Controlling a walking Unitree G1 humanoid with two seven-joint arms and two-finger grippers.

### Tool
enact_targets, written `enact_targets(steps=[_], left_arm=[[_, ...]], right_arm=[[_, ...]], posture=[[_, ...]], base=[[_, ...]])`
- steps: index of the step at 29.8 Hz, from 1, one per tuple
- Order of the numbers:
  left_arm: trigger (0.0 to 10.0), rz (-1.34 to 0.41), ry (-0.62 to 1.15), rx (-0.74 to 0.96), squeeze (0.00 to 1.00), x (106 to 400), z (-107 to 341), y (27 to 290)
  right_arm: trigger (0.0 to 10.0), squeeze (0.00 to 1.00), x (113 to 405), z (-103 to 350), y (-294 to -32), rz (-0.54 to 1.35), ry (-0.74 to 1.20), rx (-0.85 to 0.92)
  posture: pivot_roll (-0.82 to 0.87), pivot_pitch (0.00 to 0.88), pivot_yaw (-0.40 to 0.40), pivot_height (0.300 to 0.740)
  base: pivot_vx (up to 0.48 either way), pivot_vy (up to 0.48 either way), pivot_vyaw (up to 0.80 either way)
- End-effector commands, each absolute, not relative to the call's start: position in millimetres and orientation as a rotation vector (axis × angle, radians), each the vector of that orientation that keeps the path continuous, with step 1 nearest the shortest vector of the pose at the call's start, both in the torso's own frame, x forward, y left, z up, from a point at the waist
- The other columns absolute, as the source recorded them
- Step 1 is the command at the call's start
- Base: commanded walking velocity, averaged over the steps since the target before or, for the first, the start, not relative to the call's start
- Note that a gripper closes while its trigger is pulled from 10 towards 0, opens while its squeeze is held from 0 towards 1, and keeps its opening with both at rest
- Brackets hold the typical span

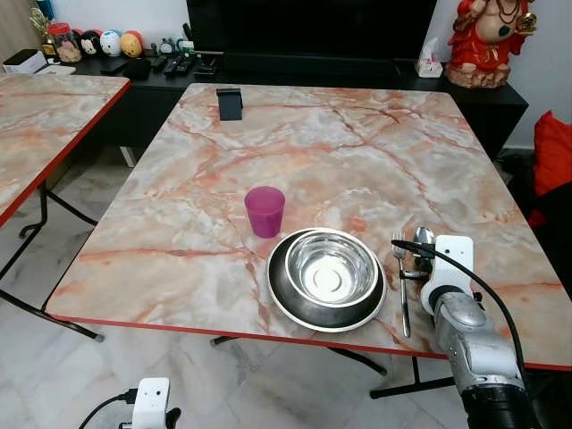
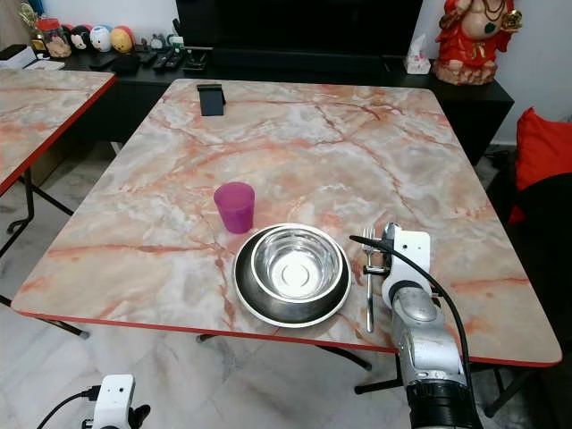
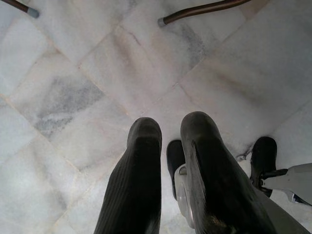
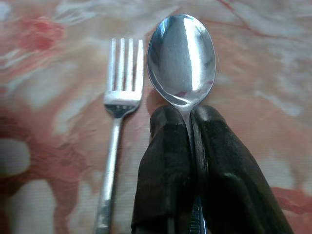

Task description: Setting the table

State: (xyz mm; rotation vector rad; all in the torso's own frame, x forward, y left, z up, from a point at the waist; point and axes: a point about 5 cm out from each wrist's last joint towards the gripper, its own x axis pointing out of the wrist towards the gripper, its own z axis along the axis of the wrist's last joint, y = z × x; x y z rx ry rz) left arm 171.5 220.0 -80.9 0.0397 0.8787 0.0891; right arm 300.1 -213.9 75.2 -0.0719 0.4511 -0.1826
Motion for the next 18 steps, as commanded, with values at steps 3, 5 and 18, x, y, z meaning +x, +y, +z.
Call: enact_targets(steps=[3, 5, 18], left_arm=[[10.0, 0.087, 0.905, 0.045, 0.00, 166.5, -83.3, 220.9], [10.0, 0.087, 0.904, 0.046, 0.00, 166.6, -83.1, 221.7], [10.0, 0.082, 0.902, 0.047, 0.00, 166.9, -83.2, 220.3]], right_arm=[[10.0, 0.00, 298.8, 75.9, -212.1, -0.179, 0.448, -0.074], [10.0, 0.00, 298.6, 75.4, -212.0, -0.180, 0.449, -0.073], [10.0, 0.00, 297.8, 71.1, -211.5, -0.186, 0.466, -0.070]], posture=[[-0.09, 0.000, -0.013, 0.740], [-0.09, 0.000, -0.013, 0.740], [-0.09, 0.000, -0.014, 0.740]], base=[[0.000, 0.000, 0.00], [0.000, 0.000, 0.00], [0.000, 0.000, 0.00]])
